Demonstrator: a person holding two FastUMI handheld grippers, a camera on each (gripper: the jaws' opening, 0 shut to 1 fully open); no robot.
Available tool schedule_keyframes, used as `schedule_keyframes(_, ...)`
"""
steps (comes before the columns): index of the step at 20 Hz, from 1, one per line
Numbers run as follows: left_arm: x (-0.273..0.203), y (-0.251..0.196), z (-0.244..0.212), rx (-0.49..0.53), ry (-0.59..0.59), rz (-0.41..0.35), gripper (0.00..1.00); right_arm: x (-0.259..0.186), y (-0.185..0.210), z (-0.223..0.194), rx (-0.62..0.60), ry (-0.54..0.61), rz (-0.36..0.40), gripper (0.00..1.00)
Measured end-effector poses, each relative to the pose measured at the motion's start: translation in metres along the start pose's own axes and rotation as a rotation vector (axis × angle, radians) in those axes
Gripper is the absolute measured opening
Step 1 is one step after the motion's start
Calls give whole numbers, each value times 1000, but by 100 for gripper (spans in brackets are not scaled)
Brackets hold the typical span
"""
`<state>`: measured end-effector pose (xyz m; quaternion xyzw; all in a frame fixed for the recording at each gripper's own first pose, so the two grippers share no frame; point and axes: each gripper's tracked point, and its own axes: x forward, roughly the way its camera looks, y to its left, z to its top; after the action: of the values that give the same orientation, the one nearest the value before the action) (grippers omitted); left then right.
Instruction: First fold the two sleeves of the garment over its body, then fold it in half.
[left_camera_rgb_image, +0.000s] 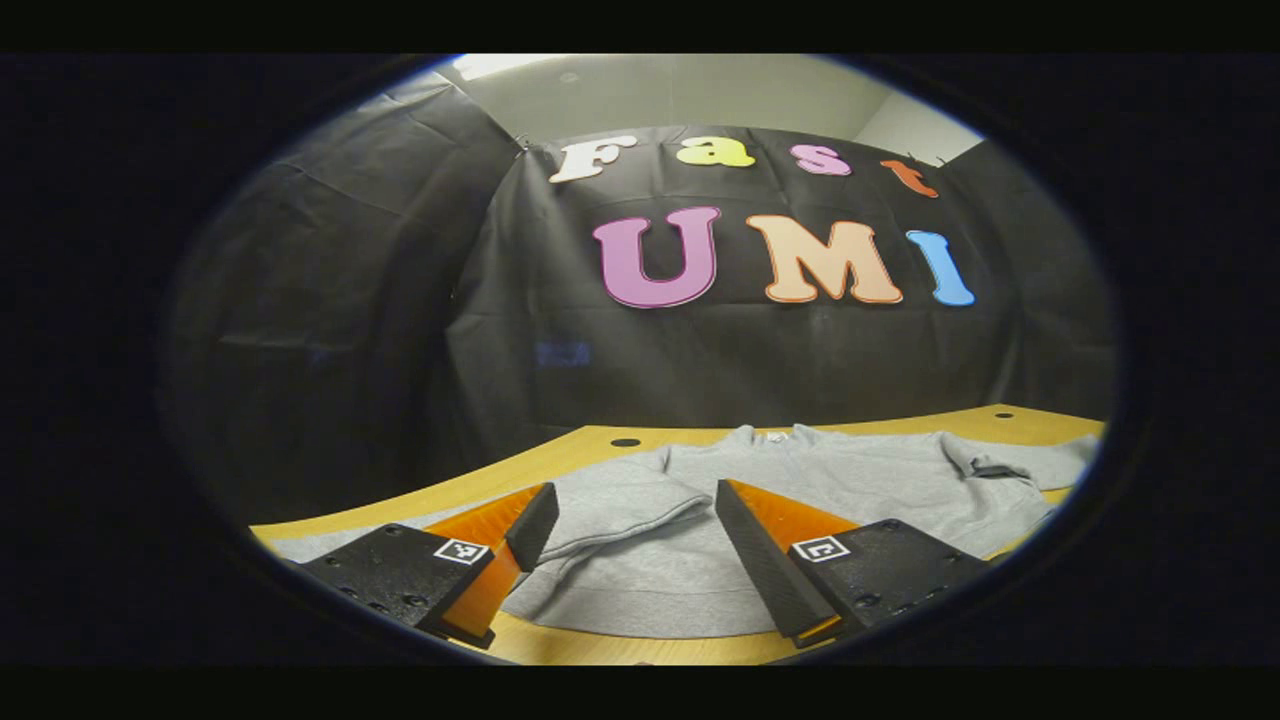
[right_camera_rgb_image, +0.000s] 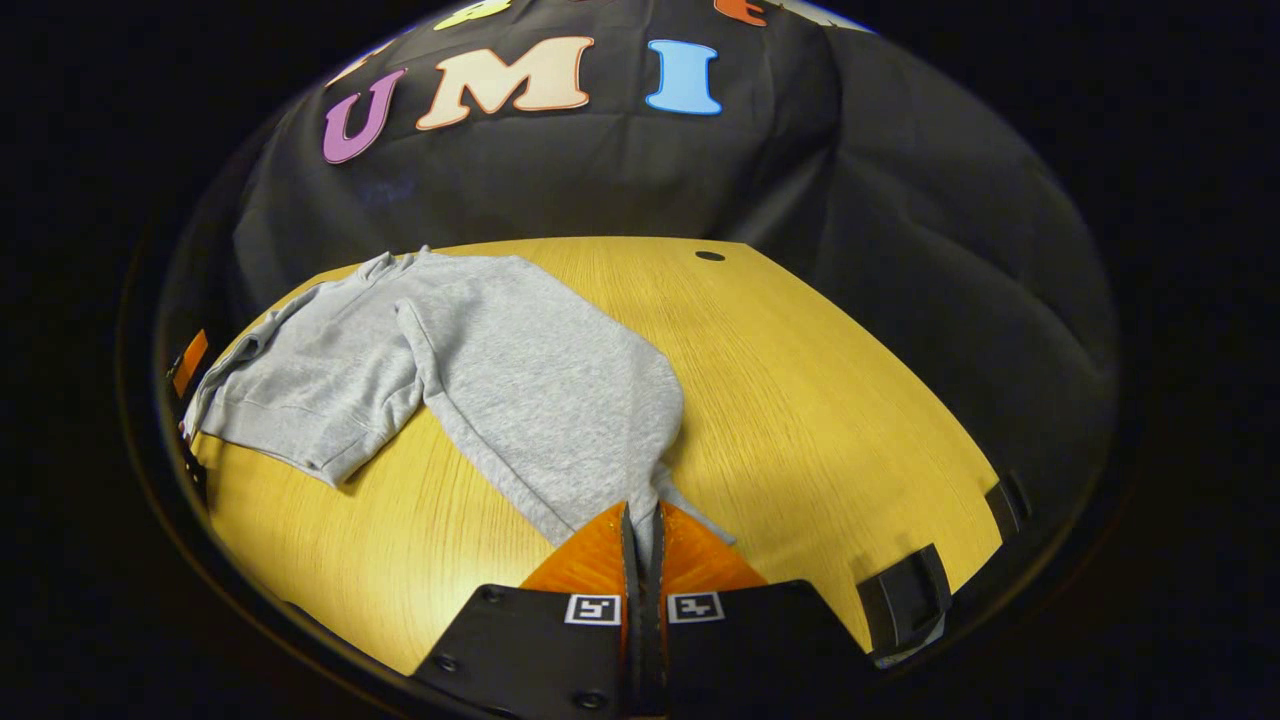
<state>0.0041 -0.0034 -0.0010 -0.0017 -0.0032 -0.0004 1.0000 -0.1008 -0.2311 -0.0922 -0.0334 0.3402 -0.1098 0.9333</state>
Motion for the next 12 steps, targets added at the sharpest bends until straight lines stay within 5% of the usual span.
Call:
schedule_keyframes(6, 0, 0, 0, 0, 0, 0, 94, 2, 1, 12, 20, 20, 17, 0)
schedule_keyframes(12, 0, 0, 0, -1, -1, 0, 94, 0, 17, 80, 12, -78, 65, 3)
